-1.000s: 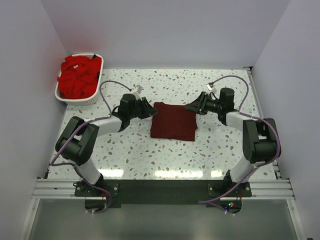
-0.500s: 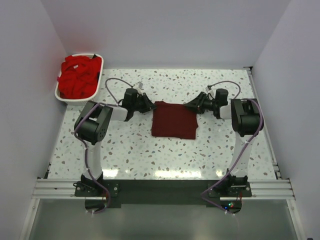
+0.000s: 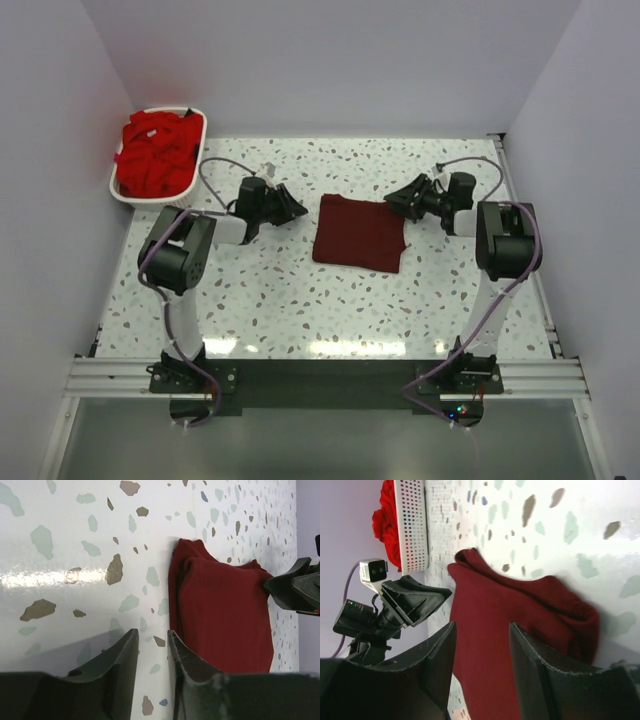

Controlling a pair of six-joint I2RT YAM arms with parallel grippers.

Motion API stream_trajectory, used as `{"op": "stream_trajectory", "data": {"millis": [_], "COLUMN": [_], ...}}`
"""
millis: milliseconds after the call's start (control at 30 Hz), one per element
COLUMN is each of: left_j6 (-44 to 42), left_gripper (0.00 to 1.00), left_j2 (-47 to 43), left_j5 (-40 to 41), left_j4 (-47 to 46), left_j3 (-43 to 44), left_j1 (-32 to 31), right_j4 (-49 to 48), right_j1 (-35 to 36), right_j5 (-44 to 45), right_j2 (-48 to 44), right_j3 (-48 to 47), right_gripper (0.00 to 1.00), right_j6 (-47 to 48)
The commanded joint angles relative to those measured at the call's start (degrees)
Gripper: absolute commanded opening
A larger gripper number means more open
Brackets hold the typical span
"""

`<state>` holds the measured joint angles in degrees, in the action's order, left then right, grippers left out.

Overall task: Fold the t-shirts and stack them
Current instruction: Fold the tshirt, then neatly place the folded tshirt to the corner

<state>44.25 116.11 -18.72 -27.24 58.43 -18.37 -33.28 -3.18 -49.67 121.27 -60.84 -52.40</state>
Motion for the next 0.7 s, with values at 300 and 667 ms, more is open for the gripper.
{"op": "stream_trajectory", "data": {"millis": [300,667], "left_j6": [-5.83,-23.24], "left_gripper": [0.53,0.74], "left_j2": [-26.01,-48.69], "left_j5": [5.0,28.99], "left_j4": [18.84,45.7], "left_j3": [-4.65,-0.86], "left_j1": [0.27,0.35], "right_j4": [9.33,42.3], "right_j1": [0.98,5.1], "right_j5": [2.47,26.78], "right_j2": [-23.27,-39.27], "right_j3": [18.73,16.65], "right_gripper": [0.51,0.54], "right_j6": [11.23,28.84]}}
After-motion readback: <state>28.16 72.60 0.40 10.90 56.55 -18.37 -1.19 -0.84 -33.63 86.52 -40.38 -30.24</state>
